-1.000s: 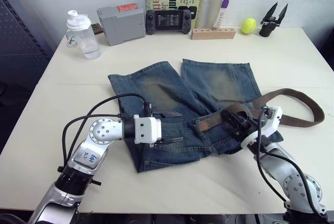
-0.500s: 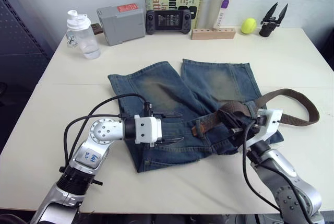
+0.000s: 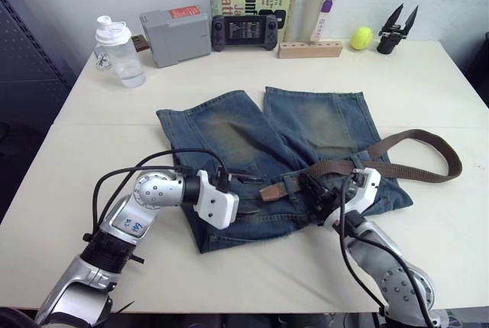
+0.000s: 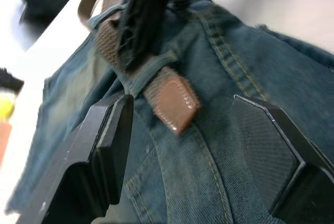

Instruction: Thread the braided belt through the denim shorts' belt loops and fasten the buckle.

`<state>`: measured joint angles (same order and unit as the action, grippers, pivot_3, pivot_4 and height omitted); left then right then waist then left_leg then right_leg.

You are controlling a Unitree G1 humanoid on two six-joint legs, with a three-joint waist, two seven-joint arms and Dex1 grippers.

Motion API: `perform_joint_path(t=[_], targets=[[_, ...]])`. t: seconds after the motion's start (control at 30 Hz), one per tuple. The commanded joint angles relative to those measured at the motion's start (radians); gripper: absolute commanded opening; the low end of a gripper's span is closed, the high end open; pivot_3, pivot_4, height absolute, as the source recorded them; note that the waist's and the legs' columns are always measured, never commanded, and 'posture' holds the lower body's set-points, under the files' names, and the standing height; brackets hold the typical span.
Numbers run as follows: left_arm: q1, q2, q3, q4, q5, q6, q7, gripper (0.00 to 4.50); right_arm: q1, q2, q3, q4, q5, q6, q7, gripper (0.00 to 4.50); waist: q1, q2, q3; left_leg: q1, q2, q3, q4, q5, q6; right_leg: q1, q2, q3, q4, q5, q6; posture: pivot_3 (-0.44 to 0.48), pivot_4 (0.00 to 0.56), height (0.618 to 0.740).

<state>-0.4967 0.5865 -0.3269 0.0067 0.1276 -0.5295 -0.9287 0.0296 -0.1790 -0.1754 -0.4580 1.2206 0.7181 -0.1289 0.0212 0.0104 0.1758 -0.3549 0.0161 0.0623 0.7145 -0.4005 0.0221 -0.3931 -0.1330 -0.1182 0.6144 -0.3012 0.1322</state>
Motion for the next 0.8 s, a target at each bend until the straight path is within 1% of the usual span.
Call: perform_joint_path(t=[0.03,0.17,0.27,0.37,0.57,0.67,0.7,0.73,0.8], targets=[[-0.042,-0.032,0.002,0.048,0.083,-0.112,0.094,3.35,0.007,-0.005,-0.010,0.044,0.114,0.070,-0.063,0.00,0.000,0.000,0.000,0.000,0.000,0.000,0.000,0.000,0.000,0.000,0.000,0.000,0.000,0.000,0.000,0.000,0.150,0.731],[-0.063,-0.059,-0.002,0.106,0.148,-0.192,0.173,3.35,-0.001,-0.010,0.008,0.036,0.137,0.086,-0.086,0.00,-0.002,0.000,0.000,0.000,0.000,0.000,-0.001,0.000,0.000,0.000,0.000,0.000,0.000,0.000,0.000,0.000,0.150,0.731],[-0.067,-0.058,-0.019,0.129,0.186,-0.225,0.189,3.35,-0.003,-0.004,0.019,0.033,0.135,0.082,-0.089,0.00,-0.001,0.000,0.000,0.000,0.000,0.000,-0.001,0.000,0.000,0.000,0.000,0.000,0.000,0.000,0.000,0.000,0.150,0.731],[-0.072,-0.054,-0.023,0.150,0.214,-0.246,0.208,3.35,-0.005,-0.002,0.019,0.032,0.141,0.079,-0.094,0.00,-0.002,-0.001,-0.001,0.000,0.000,0.001,-0.001,0.000,0.000,0.000,0.000,0.000,0.000,0.000,0.000,0.000,0.150,0.731],[-0.099,-0.065,-0.017,0.192,0.274,-0.265,0.284,3.35,-0.003,-0.004,0.019,0.024,0.144,0.072,-0.098,0.00,-0.001,-0.001,-0.001,0.000,0.000,0.000,-0.001,0.000,0.000,0.000,0.000,0.000,0.000,0.000,0.000,0.000,0.150,0.731],[-0.101,-0.060,-0.028,0.201,0.275,-0.278,0.288,2.54,-0.002,-0.005,0.020,0.020,0.143,0.072,-0.099,0.00,-0.002,-0.001,-0.001,0.000,0.000,0.000,-0.001,0.000,0.000,0.000,0.000,0.000,0.000,0.000,0.000,0.000,0.150,0.731],[-0.100,-0.059,-0.030,0.201,0.277,-0.280,0.290,2.12,-0.002,-0.004,0.020,0.019,0.144,0.071,-0.100,0.00,-0.002,-0.001,-0.001,0.000,0.000,0.000,-0.001,0.000,0.000,0.000,0.000,0.000,0.000,0.000,0.000,0.000,0.150,0.731],[-0.099,-0.058,-0.031,0.201,0.279,-0.282,0.292,1.82,-0.001,-0.004,0.020,0.019,0.144,0.071,-0.101,0.00,-0.001,-0.001,-0.001,0.000,0.000,0.000,-0.001,0.000,0.000,0.000,0.000,0.000,0.000,0.000,0.000,0.000,0.150,0.731],[-0.100,-0.057,-0.035,0.203,0.289,-0.281,0.297,0.90,-0.001,-0.004,0.019,0.018,0.145,0.071,-0.103,0.00,-0.001,-0.001,-0.001,0.000,0.000,0.000,-0.001,0.000,0.000,0.000,0.000,0.000,0.000,0.000,0.000,0.000,0.150,0.731]])
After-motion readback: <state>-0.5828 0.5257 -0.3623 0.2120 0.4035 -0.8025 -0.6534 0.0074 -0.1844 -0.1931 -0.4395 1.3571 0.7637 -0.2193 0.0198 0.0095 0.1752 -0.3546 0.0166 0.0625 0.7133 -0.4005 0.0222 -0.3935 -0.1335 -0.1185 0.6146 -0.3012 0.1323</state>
